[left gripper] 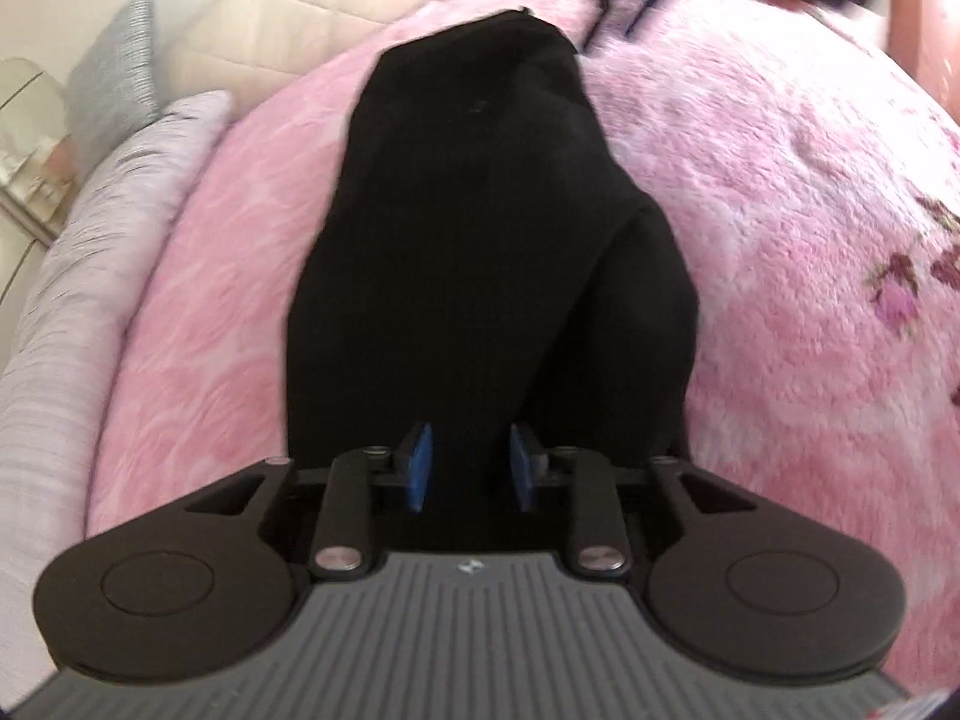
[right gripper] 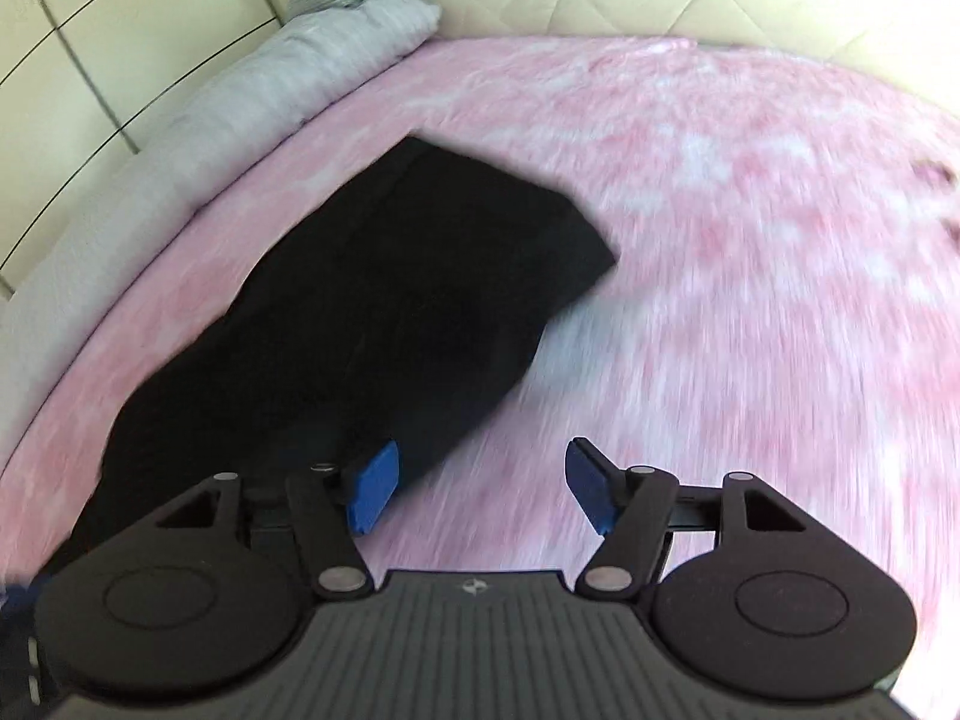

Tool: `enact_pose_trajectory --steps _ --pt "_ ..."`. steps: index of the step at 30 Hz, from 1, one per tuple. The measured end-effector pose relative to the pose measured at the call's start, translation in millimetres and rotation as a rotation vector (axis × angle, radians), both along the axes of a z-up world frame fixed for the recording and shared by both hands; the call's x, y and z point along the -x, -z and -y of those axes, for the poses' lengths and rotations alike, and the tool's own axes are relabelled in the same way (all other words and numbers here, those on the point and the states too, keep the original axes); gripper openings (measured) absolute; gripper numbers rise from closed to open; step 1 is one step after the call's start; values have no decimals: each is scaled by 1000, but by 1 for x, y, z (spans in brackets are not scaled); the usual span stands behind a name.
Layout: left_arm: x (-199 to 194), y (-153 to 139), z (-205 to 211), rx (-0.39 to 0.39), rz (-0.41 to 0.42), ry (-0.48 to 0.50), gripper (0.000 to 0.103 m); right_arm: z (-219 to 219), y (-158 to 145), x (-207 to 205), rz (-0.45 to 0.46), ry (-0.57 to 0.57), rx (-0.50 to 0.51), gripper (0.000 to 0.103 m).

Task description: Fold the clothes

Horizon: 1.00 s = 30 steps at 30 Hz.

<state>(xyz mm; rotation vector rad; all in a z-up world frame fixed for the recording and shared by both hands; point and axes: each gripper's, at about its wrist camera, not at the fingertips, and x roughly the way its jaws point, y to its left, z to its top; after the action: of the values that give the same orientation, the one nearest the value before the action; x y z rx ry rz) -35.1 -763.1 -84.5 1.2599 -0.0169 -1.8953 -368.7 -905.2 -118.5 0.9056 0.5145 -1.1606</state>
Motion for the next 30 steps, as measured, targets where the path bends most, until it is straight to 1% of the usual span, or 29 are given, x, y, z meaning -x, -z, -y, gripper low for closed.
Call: enact_pose_trajectory --steps 2,4,6,7,10,11,12,14,15,17,18,20,22,23,24,26,27,29,30 --pt "-4 -6 -19 12 11 47 25 -36 0 -16 0 -38 -11 67" --pt "-2 -5 -38 19 37 139 26 -71 3 -36 9 -74 -27 69" --pt "3 0 -54 30 61 215 29 -93 9 -54 15 -86 -44 73" --pt "6 4 -56 35 65 226 29 -104 11 -63 18 -92 -53 73" --pt "12 15 -50 46 47 218 28 -128 19 -86 47 -97 -83 74" --pt "12 14 -43 37 17 193 21 -134 21 -92 56 -103 -83 75" --pt "12 11 -32 25 -20 153 0 -138 21 -99 61 -110 -78 76" --pt "7 -1 -11 26 -106 67 0 -143 19 -112 78 -122 -63 79" --pt "4 -9 -1 33 -149 30 0 -143 19 -119 87 -122 -55 83" --pt "-3 -26 10 44 -210 6 0 -142 17 -132 104 -123 -37 86" --pt "-4 -31 11 39 -222 25 0 -141 17 -138 110 -123 -29 86" --pt "-3 -36 5 19 -211 99 6 -135 22 -147 87 -111 -18 86" --pt "0 -33 -5 -8 -178 181 21 -128 26 -154 66 -97 -7 86" --pt "2 -29 -14 -19 -149 223 33 -125 26 -151 73 -74 -3 86" --pt "6 -23 -23 -21 -119 262 38 -121 26 -147 79 -51 2 85" --pt "15 -11 -36 -19 -68 320 40 -117 21 -139 85 -19 26 86" --pt "20 -4 -40 -8 -52 333 42 -118 18 -132 91 -15 34 86" --pt "29 4 -39 19 -31 323 42 -118 14 -125 88 -17 40 86" --pt "33 6 -35 26 -33 307 39 -119 13 -123 83 -12 40 86"
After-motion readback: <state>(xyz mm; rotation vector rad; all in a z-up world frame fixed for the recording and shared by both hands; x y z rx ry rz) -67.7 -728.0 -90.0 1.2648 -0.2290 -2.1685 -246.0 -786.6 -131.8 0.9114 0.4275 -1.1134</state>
